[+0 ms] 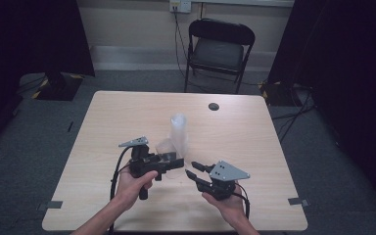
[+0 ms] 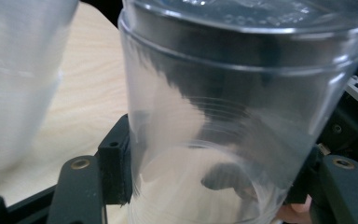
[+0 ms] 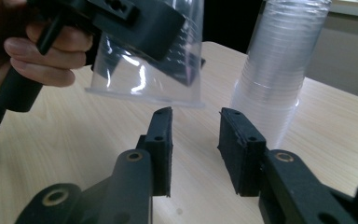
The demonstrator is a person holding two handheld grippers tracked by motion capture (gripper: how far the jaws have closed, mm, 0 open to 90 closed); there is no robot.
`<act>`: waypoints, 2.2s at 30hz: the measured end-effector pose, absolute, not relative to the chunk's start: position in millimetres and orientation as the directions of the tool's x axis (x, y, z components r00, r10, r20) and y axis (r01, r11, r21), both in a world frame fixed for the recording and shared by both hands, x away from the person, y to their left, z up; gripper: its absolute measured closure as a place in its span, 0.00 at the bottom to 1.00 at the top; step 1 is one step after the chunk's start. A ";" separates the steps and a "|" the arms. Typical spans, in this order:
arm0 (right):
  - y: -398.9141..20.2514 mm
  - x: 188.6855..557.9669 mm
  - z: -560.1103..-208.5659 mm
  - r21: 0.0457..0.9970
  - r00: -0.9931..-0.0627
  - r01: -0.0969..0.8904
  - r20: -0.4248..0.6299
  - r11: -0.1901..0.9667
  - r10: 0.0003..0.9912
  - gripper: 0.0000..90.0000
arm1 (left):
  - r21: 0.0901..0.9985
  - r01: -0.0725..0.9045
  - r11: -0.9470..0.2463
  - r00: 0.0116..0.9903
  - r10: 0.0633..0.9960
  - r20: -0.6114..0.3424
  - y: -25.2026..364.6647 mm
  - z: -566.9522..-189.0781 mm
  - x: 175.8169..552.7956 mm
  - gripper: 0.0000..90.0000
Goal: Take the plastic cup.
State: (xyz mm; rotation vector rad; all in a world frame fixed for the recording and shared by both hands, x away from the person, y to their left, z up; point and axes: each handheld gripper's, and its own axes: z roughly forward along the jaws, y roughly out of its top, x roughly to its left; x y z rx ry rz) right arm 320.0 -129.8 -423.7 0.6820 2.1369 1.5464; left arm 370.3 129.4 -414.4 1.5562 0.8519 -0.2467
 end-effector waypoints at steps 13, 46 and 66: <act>-127.0 315.5 -423.1 0.968 -0.795 0.083 -0.078 0.235 0.602 0.79 | 0.711 0.697 0.090 0.663 0.294 -0.688 123.6 -416.7 368.6 0.41; -121.1 311.0 -422.6 0.978 -0.720 -0.097 -0.199 0.187 0.665 0.92 | 0.647 0.757 0.097 0.628 0.170 -0.760 102.1 -422.6 359.0 0.37; -135.3 317.3 -420.2 0.982 -0.686 -0.045 -0.164 0.184 0.708 1.00 | 0.719 0.691 0.070 0.690 0.231 -0.686 105.4 -419.2 359.0 0.18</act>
